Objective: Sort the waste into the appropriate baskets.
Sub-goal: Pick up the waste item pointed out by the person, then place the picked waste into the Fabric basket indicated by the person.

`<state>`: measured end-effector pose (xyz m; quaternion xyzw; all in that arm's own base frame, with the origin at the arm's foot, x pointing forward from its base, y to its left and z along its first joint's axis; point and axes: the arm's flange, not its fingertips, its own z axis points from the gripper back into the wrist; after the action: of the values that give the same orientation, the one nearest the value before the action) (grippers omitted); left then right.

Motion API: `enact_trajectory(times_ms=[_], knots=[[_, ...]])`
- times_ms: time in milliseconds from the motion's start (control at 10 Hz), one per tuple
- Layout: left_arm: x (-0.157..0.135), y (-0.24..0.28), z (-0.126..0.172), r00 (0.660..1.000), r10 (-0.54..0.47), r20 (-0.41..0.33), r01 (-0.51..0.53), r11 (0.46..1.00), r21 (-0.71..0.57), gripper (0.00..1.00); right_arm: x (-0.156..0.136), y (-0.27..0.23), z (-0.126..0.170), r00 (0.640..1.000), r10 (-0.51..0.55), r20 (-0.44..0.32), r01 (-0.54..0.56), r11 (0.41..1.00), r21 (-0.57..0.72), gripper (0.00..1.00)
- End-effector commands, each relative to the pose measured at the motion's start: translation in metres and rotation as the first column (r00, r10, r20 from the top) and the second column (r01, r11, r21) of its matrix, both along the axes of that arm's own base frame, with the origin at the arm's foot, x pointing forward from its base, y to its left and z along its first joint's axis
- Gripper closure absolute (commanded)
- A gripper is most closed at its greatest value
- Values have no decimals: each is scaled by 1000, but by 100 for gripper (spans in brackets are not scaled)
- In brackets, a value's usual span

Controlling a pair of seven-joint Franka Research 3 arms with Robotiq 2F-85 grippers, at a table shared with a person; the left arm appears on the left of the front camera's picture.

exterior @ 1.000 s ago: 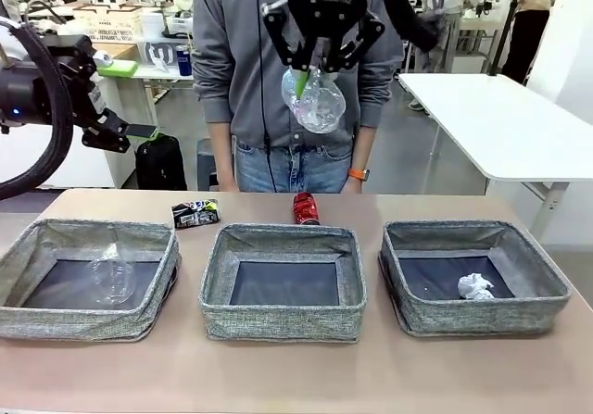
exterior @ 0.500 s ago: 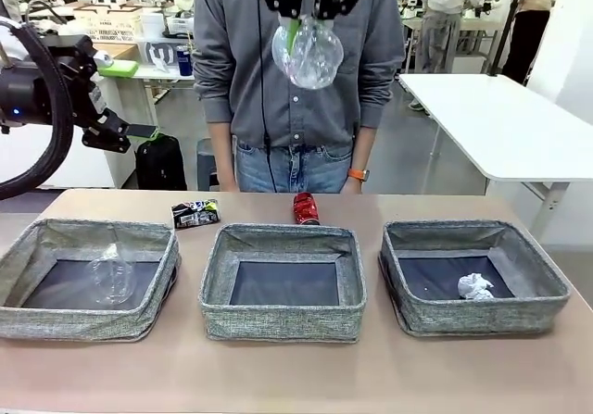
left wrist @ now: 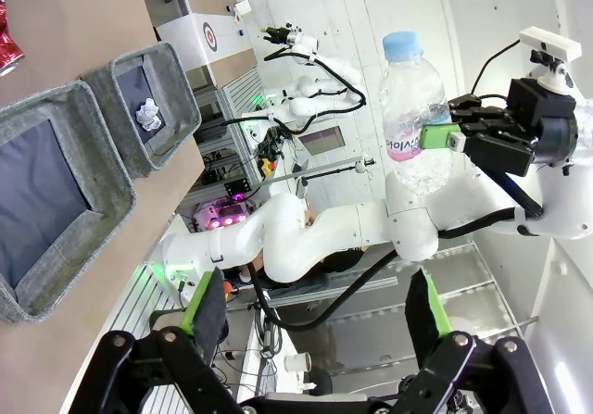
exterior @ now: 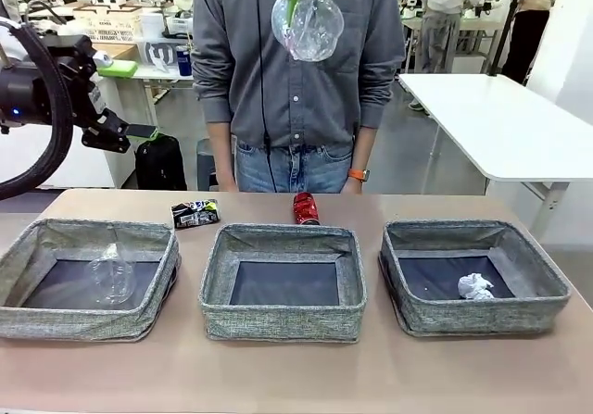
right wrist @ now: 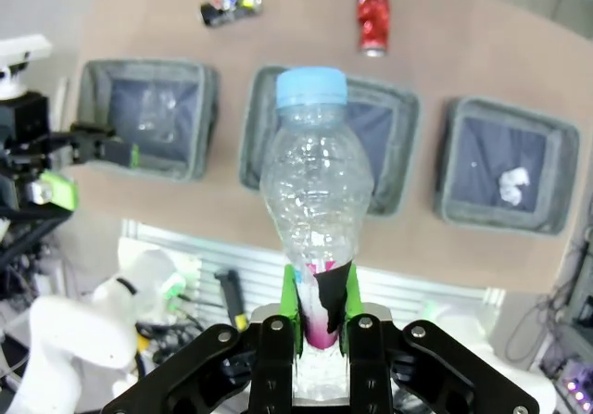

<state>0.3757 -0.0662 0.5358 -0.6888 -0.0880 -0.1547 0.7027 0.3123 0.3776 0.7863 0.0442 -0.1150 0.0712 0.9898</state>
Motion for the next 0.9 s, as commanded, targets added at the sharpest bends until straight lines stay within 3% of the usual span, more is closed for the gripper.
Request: enact_trajectory(times_ms=[0, 800], knots=[[-2, -2, 5, 1000, 6, -10, -7, 1000, -17, 1, -3, 0, -3, 1000, -2, -8, 2, 1000, -2, 81], [-2, -2, 5, 1000, 6, -10, -7, 1000, -17, 1, -3, 0, -3, 1000, -2, -8, 2, 1000, -2, 81]])
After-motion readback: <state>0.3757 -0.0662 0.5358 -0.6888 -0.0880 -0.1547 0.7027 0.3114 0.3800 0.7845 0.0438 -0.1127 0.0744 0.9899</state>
